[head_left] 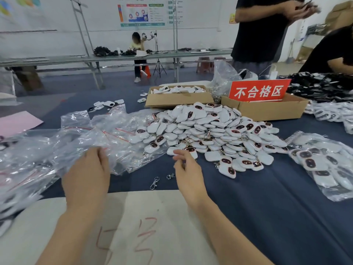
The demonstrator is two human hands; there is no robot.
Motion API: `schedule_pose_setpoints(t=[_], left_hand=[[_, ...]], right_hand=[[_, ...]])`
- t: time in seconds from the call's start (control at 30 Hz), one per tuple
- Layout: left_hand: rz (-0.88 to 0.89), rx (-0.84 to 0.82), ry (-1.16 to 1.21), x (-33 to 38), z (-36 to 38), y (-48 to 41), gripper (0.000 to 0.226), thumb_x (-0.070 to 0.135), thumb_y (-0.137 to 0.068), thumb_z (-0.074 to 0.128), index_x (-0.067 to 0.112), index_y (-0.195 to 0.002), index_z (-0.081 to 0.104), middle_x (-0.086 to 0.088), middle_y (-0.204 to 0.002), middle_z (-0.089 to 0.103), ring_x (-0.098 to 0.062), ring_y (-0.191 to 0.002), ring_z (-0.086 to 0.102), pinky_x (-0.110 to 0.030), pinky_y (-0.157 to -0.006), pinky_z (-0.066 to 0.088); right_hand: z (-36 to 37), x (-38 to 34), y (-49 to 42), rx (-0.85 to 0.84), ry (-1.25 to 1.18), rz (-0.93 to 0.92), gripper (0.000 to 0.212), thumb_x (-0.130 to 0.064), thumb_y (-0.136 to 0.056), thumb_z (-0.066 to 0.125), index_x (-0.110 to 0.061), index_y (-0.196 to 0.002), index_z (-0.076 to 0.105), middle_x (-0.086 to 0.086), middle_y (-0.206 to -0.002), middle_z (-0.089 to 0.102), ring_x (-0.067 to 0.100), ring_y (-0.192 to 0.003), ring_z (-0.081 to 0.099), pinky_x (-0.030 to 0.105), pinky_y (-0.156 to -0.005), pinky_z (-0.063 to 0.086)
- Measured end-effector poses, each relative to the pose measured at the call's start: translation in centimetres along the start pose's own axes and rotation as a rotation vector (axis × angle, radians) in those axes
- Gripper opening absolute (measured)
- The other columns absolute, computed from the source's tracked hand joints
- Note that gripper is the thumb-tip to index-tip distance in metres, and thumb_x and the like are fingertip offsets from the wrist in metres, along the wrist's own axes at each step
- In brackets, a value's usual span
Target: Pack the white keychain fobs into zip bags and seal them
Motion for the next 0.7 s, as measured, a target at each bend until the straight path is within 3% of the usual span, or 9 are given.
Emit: schedule_pose_setpoints(t=[0.1,0.17,0.23,0.3,0.4,0.47,0.57,0.63,0.7], left_hand=[[0.211,-0.005,0.32,3.4,-2.8,0.2,0.023,0.033,-0.107,0.04,0.022,-0.113,0.06,0.001,-0.086,0.073,-0.03,-0.082,0.064,-0.036,-0.069,0.043],[0.302,-0.136,0.644,6.0,-3.6,0.7,0.014,0.032,-0.107,0.047,0.037,-0.109,0.059,0.02,-0.087,0.071,-0.006,-0.076,0.062,-0.016,-0.068,0.044],[0.309,-0.3,0.918,8.1,-3.2,1.5,0.023,0.02,-0.105,0.053,0.039,-0.113,0.061,0.021,-0.09,0.072,0.003,-0.075,0.064,-0.006,-0.064,0.044],[0.237,-0.428,1.088,8.9,-2.3,2.4,0.033,0.005,-0.103,0.054,0.032,-0.121,0.061,0.013,-0.093,0.075,0.0,-0.081,0.07,-0.01,-0.069,0.052],[0.123,-0.421,1.106,8.7,-0.6,3.5,0.027,0.01,-0.104,0.053,0.032,-0.113,0.065,0.009,-0.094,0.077,-0.006,-0.087,0.073,-0.014,-0.071,0.054],[0.046,-0.358,1.041,8.1,0.4,4.0,0.016,0.025,-0.105,0.052,0.029,-0.106,0.068,0.008,-0.087,0.076,-0.005,-0.077,0.072,-0.011,-0.062,0.052],[-0.109,-0.236,1.003,6.6,1.5,4.2,0.022,0.03,-0.106,0.05,0.022,-0.107,0.07,0.011,-0.085,0.076,-0.002,-0.073,0.069,-0.011,-0.056,0.05],[-0.194,-0.268,1.03,5.9,2.3,4.3,0.024,0.031,-0.106,0.051,0.018,-0.108,0.071,0.001,-0.088,0.076,-0.014,-0.079,0.071,-0.024,-0.065,0.058],[-0.209,-0.33,1.044,5.9,2.8,4.7,0.024,0.031,-0.106,0.051,0.018,-0.107,0.071,-0.006,-0.086,0.076,-0.019,-0.073,0.07,-0.027,-0.055,0.056]], right_hand=[[-0.4,-0.9,-0.3,-0.021,-0.172,0.028,0.024,-0.03,-0.103,0.044,-0.044,-0.116,0.06,-0.022,-0.108,0.068,0.003,-0.095,0.066,0.008,-0.069,0.048],[-0.4,-2.1,-0.8,-0.1,-0.373,0.094,0.028,-0.043,-0.102,0.048,-0.038,-0.127,0.059,-0.018,-0.113,0.069,0.0,-0.101,0.068,0.014,-0.081,0.054],[-0.8,-3.1,-1.4,-0.158,-0.553,0.18,0.033,-0.051,-0.1,0.049,-0.033,-0.125,0.062,-0.008,-0.118,0.072,0.01,-0.106,0.07,0.031,-0.093,0.056],[-1.7,-3.7,-1.7,-0.139,-0.581,0.196,0.034,-0.057,-0.098,0.048,-0.035,-0.106,0.072,-0.004,-0.11,0.075,0.015,-0.102,0.072,0.037,-0.091,0.057],[-3.4,-3.5,-1.4,0.044,-0.467,0.123,0.046,-0.061,-0.098,0.044,-0.033,-0.077,0.074,-0.018,-0.069,0.07,-0.006,-0.064,0.065,0.013,-0.061,0.052],[-4.7,-3.2,-1.0,0.152,-0.366,0.055,0.05,-0.057,-0.1,0.044,-0.023,-0.068,0.062,-0.016,-0.05,0.053,-0.003,-0.045,0.05,0.01,-0.046,0.041],[-6.5,-2.9,-0.5,0.239,-0.313,0.0,0.048,-0.049,-0.103,0.044,-0.018,-0.067,0.051,-0.012,-0.046,0.048,0.003,-0.037,0.045,0.015,-0.04,0.04],[-7.7,-2.5,-0.5,0.307,-0.305,0.036,0.044,-0.047,-0.104,0.043,-0.014,-0.078,0.058,-0.007,-0.048,0.057,0.006,-0.038,0.052,0.018,-0.039,0.043],[-8.5,-2.1,-0.4,0.331,-0.189,0.047,0.04,-0.046,-0.105,0.041,-0.018,-0.085,0.06,-0.006,-0.05,0.062,0.007,-0.04,0.056,0.021,-0.041,0.045]])
Point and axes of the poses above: each hand's wrist, its own y-axis away from the middle knuckle, its own z-axis out of the palm, x = y × z, the point moved 4 cm from there along -y, towards the middle knuckle
